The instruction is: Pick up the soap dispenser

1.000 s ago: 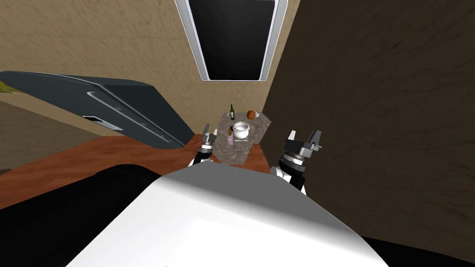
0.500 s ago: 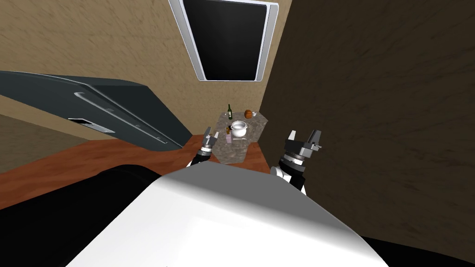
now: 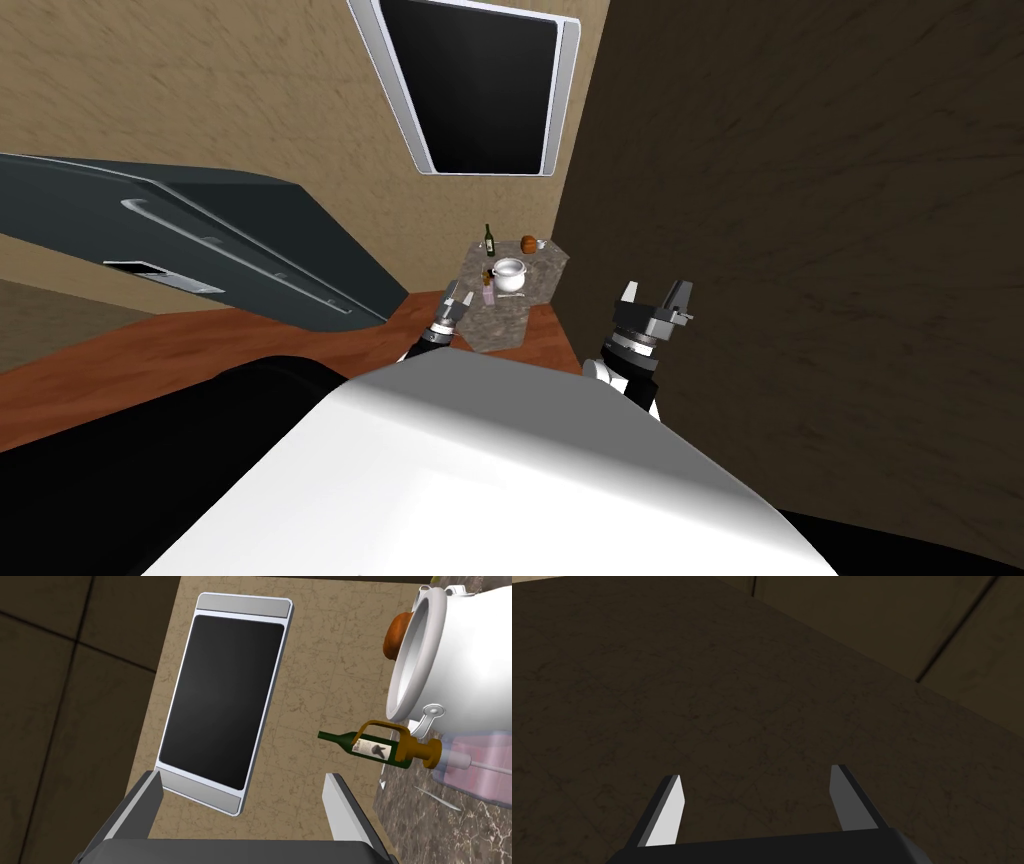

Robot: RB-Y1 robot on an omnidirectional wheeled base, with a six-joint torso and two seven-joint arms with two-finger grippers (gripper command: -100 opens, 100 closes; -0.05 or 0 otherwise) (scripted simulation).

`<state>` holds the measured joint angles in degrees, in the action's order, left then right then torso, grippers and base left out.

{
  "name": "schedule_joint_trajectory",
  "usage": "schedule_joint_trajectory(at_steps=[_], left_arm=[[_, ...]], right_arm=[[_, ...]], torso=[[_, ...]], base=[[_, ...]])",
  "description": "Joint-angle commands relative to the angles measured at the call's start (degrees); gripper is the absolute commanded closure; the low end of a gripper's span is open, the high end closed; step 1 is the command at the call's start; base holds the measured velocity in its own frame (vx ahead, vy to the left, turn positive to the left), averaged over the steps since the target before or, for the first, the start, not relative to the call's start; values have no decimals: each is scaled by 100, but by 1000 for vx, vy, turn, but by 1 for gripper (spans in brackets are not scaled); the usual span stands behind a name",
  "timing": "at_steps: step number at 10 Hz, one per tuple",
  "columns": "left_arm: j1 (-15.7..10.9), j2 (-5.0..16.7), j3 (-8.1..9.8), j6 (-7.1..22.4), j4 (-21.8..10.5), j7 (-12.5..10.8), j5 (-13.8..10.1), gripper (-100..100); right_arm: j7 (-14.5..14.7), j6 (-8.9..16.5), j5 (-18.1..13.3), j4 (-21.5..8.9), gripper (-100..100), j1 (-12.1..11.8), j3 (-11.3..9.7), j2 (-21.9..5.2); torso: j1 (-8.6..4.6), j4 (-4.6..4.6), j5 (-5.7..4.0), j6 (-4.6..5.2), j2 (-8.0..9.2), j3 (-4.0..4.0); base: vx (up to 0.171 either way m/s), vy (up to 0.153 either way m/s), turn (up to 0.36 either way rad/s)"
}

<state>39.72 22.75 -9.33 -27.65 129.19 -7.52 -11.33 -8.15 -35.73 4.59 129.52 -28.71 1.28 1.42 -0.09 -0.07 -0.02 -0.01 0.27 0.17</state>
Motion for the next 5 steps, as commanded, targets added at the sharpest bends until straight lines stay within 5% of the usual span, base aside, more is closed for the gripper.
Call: schedule_joint_trajectory(at_steps=[1, 5], left_arm=[[171, 286, -140, -31, 30, 43, -286, -100], [329, 872, -267, -73, 44, 78, -565, -100]], right_arm=[[0, 0, 0, 0, 0, 0, 0, 0], [0, 0, 0, 0, 0, 0, 0, 0]], torso=[[0, 0, 0, 0, 0, 0], [0, -2, 0, 0, 6, 4]], base=[[-83, -37, -107], [-70, -32, -91]])
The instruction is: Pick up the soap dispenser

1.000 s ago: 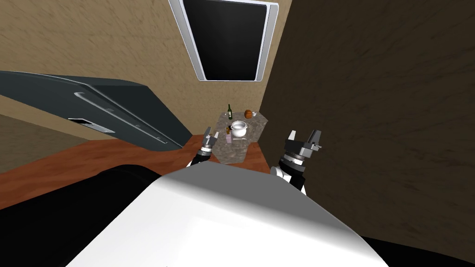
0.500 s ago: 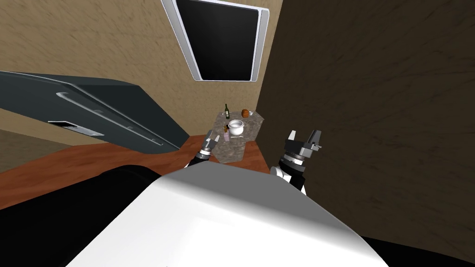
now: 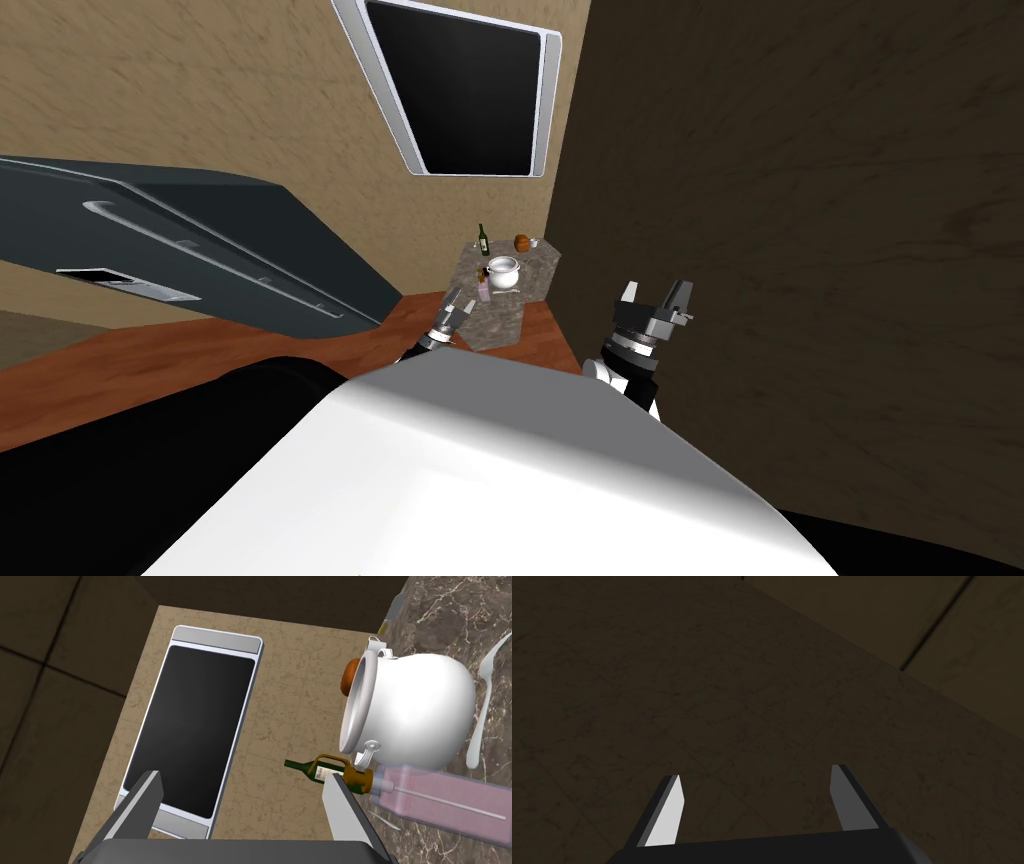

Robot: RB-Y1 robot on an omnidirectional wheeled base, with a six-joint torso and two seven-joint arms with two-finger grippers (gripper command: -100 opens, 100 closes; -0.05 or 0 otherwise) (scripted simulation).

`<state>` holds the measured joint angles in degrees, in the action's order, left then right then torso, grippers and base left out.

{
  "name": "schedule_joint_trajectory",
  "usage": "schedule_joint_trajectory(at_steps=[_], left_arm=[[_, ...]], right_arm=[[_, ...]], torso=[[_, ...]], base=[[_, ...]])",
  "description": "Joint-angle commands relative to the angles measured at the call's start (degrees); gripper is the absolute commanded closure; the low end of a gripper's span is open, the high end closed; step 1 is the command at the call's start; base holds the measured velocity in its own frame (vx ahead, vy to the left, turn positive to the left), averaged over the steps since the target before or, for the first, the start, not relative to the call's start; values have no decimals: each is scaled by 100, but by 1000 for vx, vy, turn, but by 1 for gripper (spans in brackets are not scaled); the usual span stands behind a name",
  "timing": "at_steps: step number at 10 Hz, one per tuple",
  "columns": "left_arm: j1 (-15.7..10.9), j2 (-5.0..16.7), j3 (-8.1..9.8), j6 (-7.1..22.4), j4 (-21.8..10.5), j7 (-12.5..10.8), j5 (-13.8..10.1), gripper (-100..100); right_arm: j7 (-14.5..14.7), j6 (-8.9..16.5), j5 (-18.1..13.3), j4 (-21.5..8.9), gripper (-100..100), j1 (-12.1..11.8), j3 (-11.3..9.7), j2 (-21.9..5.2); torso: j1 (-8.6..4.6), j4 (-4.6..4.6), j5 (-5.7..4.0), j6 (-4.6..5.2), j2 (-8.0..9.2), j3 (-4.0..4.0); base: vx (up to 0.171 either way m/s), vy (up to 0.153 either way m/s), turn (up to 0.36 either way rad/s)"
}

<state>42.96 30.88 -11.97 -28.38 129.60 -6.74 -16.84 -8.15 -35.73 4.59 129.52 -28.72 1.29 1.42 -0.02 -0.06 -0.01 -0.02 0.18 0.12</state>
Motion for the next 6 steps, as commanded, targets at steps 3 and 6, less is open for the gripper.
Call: schedule_joint_trajectory(at_steps=[3, 6], left_arm=[[325, 632, -274, -89, 26, 71, -539, -100], [485, 1115, -415, -135, 34, 107, -864, -100]], right_arm=[[0, 0, 0, 0, 0, 0, 0, 0], [0, 0, 0, 0, 0, 0, 0, 0]], torso=[[-6, -1, -2, 1, 6, 3], [1, 0, 0, 0, 0, 0]], base=[[-69, -44, -148], [-53, -32, -96]])
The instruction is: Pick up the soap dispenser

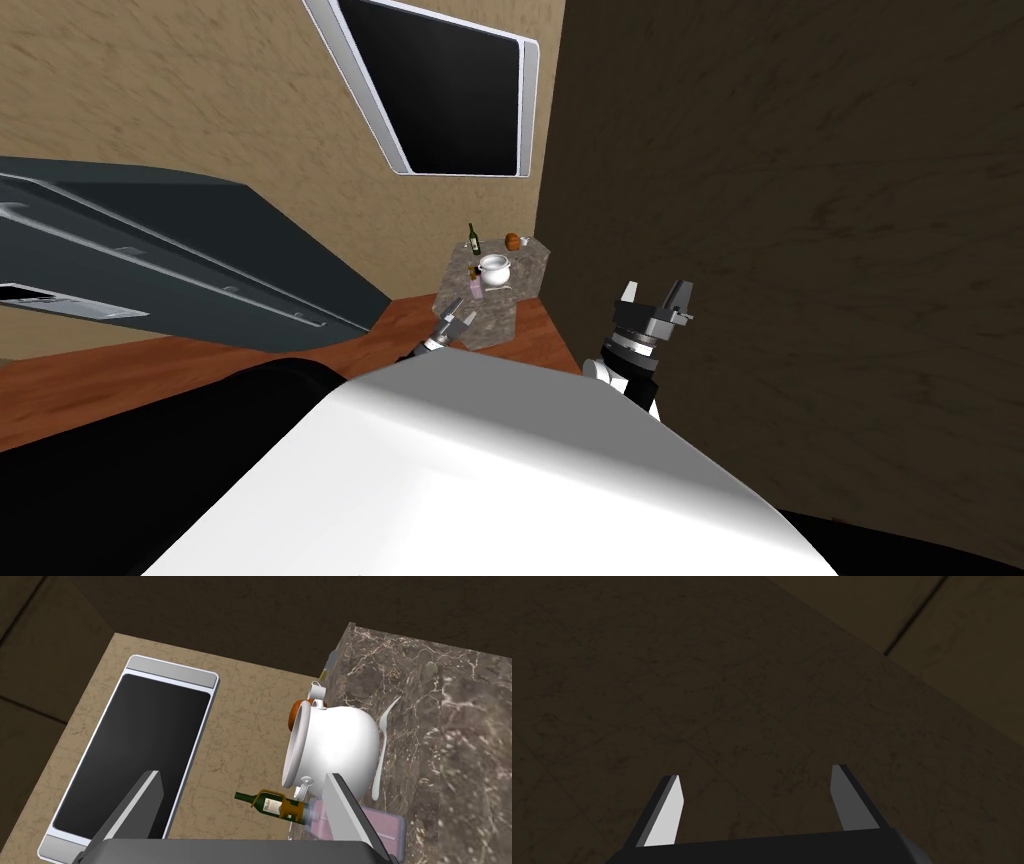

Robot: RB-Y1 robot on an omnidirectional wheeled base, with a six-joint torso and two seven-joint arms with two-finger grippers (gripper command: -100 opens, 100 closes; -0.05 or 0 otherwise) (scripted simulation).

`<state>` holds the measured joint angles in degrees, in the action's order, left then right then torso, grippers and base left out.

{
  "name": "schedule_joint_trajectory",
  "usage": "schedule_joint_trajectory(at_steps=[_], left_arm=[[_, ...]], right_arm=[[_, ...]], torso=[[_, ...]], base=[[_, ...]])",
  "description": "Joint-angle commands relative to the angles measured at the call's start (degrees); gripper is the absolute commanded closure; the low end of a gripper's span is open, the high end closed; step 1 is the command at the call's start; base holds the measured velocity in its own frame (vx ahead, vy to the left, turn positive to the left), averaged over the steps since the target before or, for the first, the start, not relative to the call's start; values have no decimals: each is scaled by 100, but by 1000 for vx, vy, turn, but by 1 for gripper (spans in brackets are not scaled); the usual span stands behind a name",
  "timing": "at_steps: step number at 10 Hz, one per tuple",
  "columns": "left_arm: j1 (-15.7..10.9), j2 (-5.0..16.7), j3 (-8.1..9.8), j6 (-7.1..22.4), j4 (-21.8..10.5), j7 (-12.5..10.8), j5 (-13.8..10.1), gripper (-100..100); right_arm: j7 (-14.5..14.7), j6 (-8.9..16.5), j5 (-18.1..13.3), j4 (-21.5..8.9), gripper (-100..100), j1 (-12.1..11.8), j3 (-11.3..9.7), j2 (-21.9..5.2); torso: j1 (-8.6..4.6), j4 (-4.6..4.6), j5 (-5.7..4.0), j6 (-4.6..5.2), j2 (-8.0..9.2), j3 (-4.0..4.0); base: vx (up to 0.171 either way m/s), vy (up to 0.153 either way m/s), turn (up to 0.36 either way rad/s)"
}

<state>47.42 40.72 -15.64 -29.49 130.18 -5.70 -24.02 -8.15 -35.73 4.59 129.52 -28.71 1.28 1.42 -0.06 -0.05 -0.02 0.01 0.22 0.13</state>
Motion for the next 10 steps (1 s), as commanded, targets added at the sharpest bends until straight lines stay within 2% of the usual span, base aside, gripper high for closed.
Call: schedule_joint_trajectory(at_steps=[1, 2, 3, 5, 6, 7, 8, 9, 10], left_arm=[[40, 286, -48, -23, -24, 4, -177, -100], [40, 368, -48, -23, -24, 4, -177, -100], [198, 589, -193, -69, -19, 41, -444, -100], [198, 831, -193, -69, -19, 41, -488, -100], [352, 1044, -341, -115, -17, 78, -753, -100], [352, 1228, -341, -115, -17, 78, -804, -100], [352, 1305, -341, -115, -17, 78, -804, -100], [501, 1526, -492, -161, -18, 115, -1083, -100], [501, 1694, -492, -161, -18, 115, -1125, -100]], right_arm=[[0, 0, 0, 0, 0, 0, 0, 0], [0, 0, 0, 0, 0, -1, 0, 0], [0, 0, 0, 0, 0, -1, 1, 0], [0, 0, 0, 0, 0, -1, 0, 0], [0, 0, 0, 0, 0, -1, 1, 0], [0, 0, 0, 0, 0, 0, 0, 0], [0, 0, 0, 0, 0, -1, 1, 0], [0, 0, 0, 0, 0, -1, 1, 0], [0, 0, 0, 0, 0, 0, 0, 0]], torso=[[0, 0, 0, 0, 0, 0], [0, -1, 0, -2, 1, 1], [4, 0, 1, -4, -6, -3], [-5, -2, -2, -3, 3, 2], [5, 0, 1, -4, -6, -2], [-1, 0, 0, 1, 0, 0], [-1, -1, 0, -4, 1, 2], [5, 0, 1, -5, -6, -2], [-9, 0, -1, 0, -2, -1]], base=[[-58, -42, -125], [-31, -26, 19], [-65, -58, -194], [-46, -38, -49], [-57, -45, -234], [-62, -49, -107], [-30, -27, 34], [-52, -73, -207], [-54, -55, -127]])
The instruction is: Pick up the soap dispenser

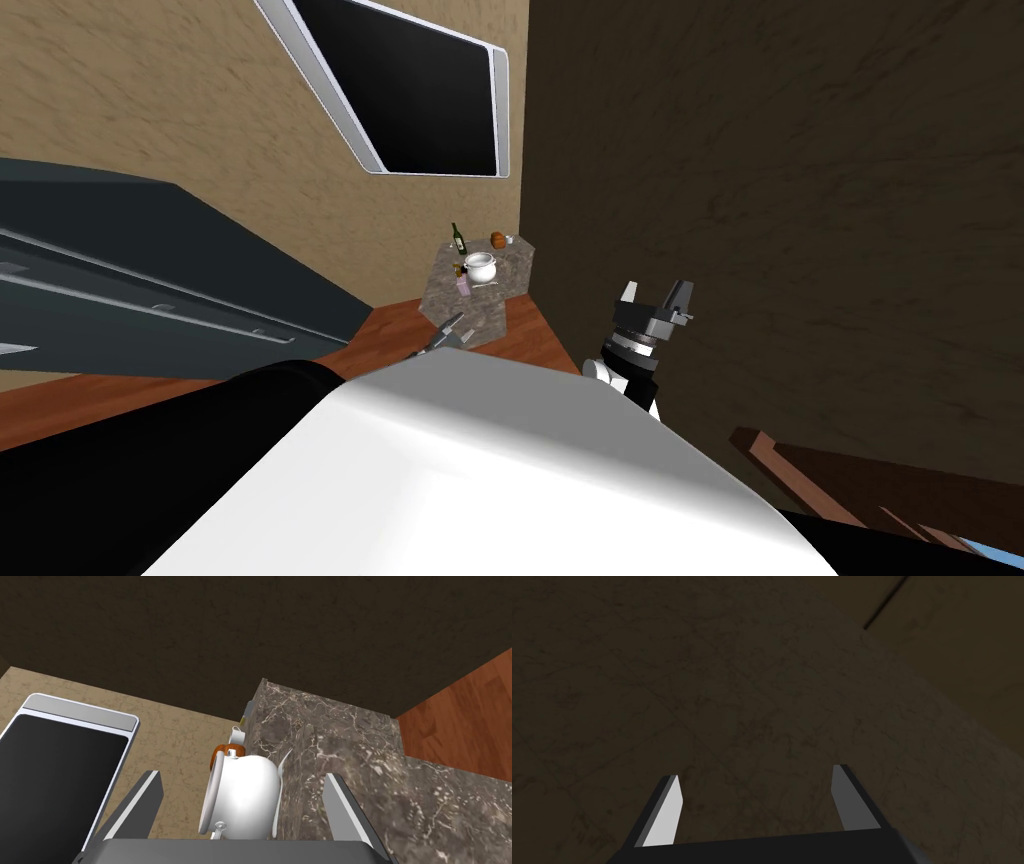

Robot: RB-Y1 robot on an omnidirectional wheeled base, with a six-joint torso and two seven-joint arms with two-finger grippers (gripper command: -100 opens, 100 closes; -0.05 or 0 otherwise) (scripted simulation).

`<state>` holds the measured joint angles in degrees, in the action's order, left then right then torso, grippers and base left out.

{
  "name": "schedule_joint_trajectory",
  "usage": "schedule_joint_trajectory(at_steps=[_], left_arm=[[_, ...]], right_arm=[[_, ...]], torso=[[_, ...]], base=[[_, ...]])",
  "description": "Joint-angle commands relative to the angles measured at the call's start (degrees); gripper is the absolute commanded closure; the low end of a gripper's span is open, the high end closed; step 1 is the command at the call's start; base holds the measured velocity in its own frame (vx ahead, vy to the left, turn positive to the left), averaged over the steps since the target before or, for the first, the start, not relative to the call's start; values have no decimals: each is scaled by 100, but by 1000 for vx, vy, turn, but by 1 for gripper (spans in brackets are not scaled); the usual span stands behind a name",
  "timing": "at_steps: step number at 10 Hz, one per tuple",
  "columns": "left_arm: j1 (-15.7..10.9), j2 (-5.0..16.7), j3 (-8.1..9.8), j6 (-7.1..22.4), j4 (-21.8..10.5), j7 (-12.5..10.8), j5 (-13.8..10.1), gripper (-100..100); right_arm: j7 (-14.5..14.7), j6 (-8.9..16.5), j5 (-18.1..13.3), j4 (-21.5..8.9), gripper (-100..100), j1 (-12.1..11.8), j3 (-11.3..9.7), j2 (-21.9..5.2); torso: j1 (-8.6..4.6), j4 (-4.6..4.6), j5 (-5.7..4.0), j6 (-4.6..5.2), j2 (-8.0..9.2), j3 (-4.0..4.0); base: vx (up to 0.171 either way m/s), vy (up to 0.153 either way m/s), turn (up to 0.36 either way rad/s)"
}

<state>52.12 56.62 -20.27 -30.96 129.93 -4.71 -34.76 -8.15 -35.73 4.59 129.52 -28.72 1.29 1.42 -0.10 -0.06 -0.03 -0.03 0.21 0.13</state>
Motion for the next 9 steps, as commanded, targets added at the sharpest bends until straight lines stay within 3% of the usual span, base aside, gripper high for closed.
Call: schedule_joint_trajectory(at_steps=[1, 2, 4, 5, 7, 8, 9], left_arm=[[31, 199, -29, -14, 7, 15, -52, -100], [175, 418, -182, -59, 3, 52, -327, -100], [175, 689, -182, -59, 3, 52, -376, -100], [312, 901, -337, -103, -4, 87, -648, -100], [312, 1184, -337, -103, -4, 87, -701, -100], [442, 1416, -492, -145, -14, 122, -975, -100], [442, 1577, -492, -145, -14, 122, -1025, -100]], right_arm=[[0, 0, 0, 0, 0, 0, 0, 0], [0, 0, 0, 0, 0, -1, 1, 0], [0, 0, 0, 0, 0, 0, 0, 0], [0, 0, 0, 0, 0, -1, 1, 0], [0, 0, 0, 0, 0, 0, 0, 0], [0, 0, 0, 0, 0, -1, 1, 0], [0, 0, 0, 0, 0, 0, 0, 0]], torso=[[0, 0, 0, 0, 0, 0], [13, 1, 3, -1, -7, -3], [5, 0, 2, 0, -1, -1], [10, 1, 3, -2, -6, -3], [1, -1, 1, -1, 0, 0], [9, 1, 3, -2, -9, -5], [4, 2, 2, 3, -7, -5]], base=[[-26, -14, 7], [-45, -42, -227], [-41, -37, -52], [-61, -53, -229], [-34, -44, -51], [-30, -53, -229], [-44, -50, -123]])
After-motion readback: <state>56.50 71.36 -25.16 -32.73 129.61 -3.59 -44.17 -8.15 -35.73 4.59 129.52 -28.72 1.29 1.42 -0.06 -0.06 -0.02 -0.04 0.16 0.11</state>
